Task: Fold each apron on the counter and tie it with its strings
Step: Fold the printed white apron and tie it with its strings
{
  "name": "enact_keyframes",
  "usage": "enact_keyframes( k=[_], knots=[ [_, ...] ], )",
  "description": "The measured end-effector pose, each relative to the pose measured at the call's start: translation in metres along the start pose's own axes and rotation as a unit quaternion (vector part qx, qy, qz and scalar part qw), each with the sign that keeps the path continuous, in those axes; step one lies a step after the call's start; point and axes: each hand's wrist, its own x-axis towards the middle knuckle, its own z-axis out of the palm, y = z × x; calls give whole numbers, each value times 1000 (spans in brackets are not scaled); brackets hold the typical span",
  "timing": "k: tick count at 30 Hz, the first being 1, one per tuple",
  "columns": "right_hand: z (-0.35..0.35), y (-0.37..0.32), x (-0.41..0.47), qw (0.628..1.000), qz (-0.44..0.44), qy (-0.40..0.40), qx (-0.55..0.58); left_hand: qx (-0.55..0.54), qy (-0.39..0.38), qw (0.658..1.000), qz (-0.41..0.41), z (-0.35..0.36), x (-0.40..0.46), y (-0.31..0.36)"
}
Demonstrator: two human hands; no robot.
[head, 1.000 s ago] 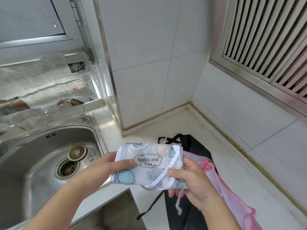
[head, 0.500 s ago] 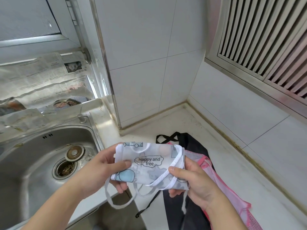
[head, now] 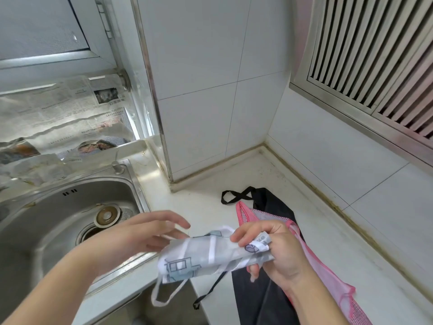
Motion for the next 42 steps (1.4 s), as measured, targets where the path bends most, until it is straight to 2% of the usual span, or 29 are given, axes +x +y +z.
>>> enact_keyframes(
  k=[1,3,7,11,13,17,20,24,29,32,36,38,40,42],
  knots=[
    [3,-1,0,1000,4,-9,-20,112,43,993,-12,7,-2,13],
    [11,-4,1,998,2,-27,-54,276,54,960,2,26,-1,37],
    [17,-8,1,995,-17,-38,-86,399,5,917,-2,51,12,42],
    [13,-8,-2,995,-17,-34,-91,339,71,938,22,52,11,33],
    [11,-6,-2,995,-20,-33,-95,335,94,937,19,56,13,31],
    [9,-5,-4,993,-41,-46,-105,332,107,934,-76,58,16,34],
    [7,-6,-7,991,-50,-76,-100,309,87,940,-115,51,15,32],
    [2,-6,-9,980,-83,-137,-117,182,16,980,-81,46,10,27],
    [-3,-2,-6,974,-119,-128,-141,95,112,988,-47,48,5,27],
    [-9,0,-4,973,-127,-94,-170,103,145,984,-25,52,4,30],
    [-16,-11,-9,986,-73,-107,-106,127,199,972,-14,56,1,34],
    [-13,-12,-8,978,-38,-88,-187,149,202,968,-1,60,2,35],
    [-6,-10,-5,949,-15,-61,-309,168,182,969,14,61,4,33],
    [-1,-6,-1,946,-16,-43,-321,172,153,973,19,57,3,31]
  ],
)
